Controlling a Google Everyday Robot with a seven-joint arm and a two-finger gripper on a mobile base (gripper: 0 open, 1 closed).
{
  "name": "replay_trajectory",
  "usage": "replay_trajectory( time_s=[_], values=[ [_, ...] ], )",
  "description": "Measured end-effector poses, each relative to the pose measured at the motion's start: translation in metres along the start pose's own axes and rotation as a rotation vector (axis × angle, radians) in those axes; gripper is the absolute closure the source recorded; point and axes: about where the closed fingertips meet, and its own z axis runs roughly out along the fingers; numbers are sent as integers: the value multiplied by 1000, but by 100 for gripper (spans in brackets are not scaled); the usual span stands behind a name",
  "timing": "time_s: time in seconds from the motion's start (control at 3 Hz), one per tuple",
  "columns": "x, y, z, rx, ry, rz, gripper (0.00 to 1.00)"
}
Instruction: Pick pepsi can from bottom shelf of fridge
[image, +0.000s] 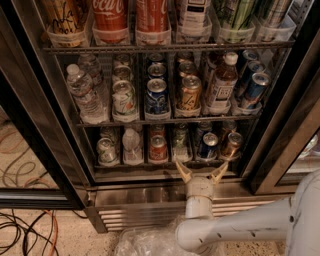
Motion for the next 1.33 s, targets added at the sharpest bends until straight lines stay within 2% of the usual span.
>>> replay_trajectory(
  time_s=[0.33,0.67,1.33],
  values=[
    [-7,7,13,-10,-38,-3,17],
    [-17,7,25,-6,-84,-24,25],
    [-29,-10,33,28,-124,-42,29]
  ],
)
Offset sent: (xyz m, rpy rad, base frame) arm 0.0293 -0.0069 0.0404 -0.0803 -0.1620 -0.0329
